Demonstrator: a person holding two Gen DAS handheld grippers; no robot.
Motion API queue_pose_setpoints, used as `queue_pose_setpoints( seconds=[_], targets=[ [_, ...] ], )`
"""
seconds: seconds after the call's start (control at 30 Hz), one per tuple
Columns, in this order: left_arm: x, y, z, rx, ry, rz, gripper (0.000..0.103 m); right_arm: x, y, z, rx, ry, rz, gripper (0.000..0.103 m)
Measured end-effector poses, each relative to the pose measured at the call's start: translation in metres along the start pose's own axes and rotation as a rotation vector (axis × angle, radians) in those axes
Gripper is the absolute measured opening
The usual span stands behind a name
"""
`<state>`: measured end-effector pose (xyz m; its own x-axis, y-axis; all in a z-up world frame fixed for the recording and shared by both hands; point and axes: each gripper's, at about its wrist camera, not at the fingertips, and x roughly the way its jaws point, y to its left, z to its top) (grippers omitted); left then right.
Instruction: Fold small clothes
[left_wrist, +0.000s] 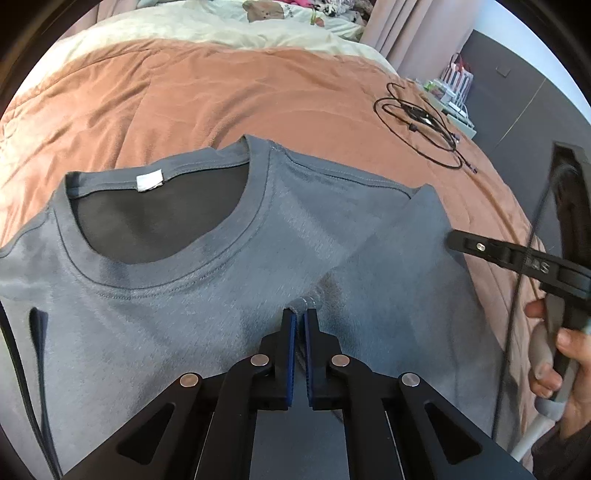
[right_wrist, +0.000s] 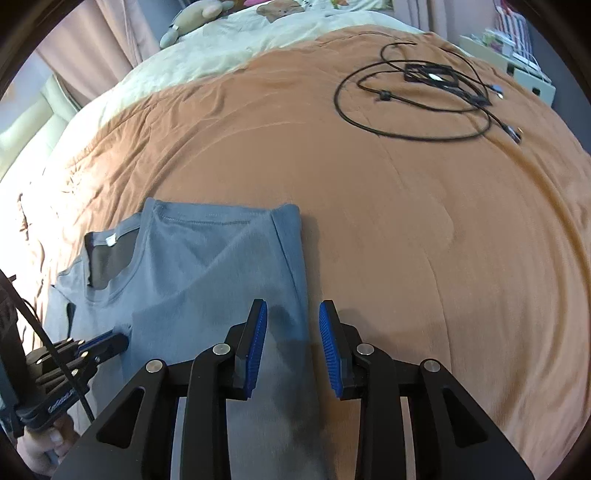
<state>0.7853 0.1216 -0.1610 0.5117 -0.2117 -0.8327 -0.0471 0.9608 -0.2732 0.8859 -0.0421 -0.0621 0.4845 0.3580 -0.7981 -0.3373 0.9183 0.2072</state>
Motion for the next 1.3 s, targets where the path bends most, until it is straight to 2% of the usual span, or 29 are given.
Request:
queue_pose_setpoints(
  seconds=[0.17,0.27,0.3,0.33,0.4,0.53,0.63,0.7,0.73,0.8,0.87,1.0,1.1,1.13,1.17,1.27,1.3],
  targets=[
    [0.001,0.001,0.001,0.002,0.003,-0.011,0.004,0.024,0.002,0.016,-0.013,0.021,-0.014,0.027],
    [-0.001,0.002,0.001,0.009,0.004,-0.016,0.003,0.029,0.008,0.023,-0.043,-0.012,-0.04,0.026],
    [-0.001,0.002,0.001,0.01,0.003,-0.017,0.003,0.028,0.01,0.023,-0.052,-0.023,-0.051,0.025],
    [-0.003,0.001,0.002,0.014,0.001,-0.017,0.003,0.028,0.011,0.023,-0.06,-0.032,-0.058,0.014],
    [-0.004,0.0,0.003,0.022,-0.007,-0.014,0.002,0.026,0.013,0.023,-0.072,-0.045,-0.074,0.006],
    [-0.004,-0.003,0.009,0.032,-0.022,-0.004,0.002,0.027,0.005,0.02,-0.04,-0.062,-0.116,0.005],
    [0.007,-0.003,0.011,0.035,-0.002,0.023,0.002,0.035,-0.001,0.019,-0.02,-0.067,-0.136,0.005],
    [0.013,0.0,0.011,0.03,0.006,0.036,0.002,0.035,-0.002,0.019,-0.005,-0.067,-0.133,0.008],
    [0.013,0.0,0.01,0.029,0.003,0.037,0.002,0.034,-0.002,0.02,-0.004,-0.062,-0.138,0.014],
    [0.01,-0.002,0.01,0.036,-0.001,0.049,0.003,0.026,-0.003,0.02,0.0,-0.056,-0.154,0.032],
    [0.005,-0.001,0.01,0.03,-0.005,0.054,0.003,0.013,-0.006,0.016,0.009,-0.066,-0.117,0.057],
    [-0.007,0.003,0.012,0.007,-0.029,0.096,0.004,-0.009,-0.006,0.0,-0.047,-0.057,-0.088,0.059],
    [-0.014,0.002,0.01,-0.006,-0.033,0.073,0.005,-0.016,-0.004,-0.017,-0.084,-0.027,-0.085,0.059],
    [-0.015,0.0,0.009,-0.009,-0.033,0.065,0.007,-0.017,-0.004,-0.021,-0.095,-0.012,-0.073,0.059],
    [-0.015,-0.003,0.007,-0.01,-0.031,0.06,0.014,-0.018,-0.003,-0.027,-0.105,-0.004,-0.071,0.059],
    [-0.014,-0.013,0.001,-0.001,-0.026,0.05,0.044,-0.02,-0.003,-0.04,-0.122,0.025,-0.094,0.059],
    [-0.014,-0.017,-0.002,0.006,-0.029,0.049,0.051,-0.02,-0.003,-0.042,-0.126,0.034,-0.095,0.059]
  ],
)
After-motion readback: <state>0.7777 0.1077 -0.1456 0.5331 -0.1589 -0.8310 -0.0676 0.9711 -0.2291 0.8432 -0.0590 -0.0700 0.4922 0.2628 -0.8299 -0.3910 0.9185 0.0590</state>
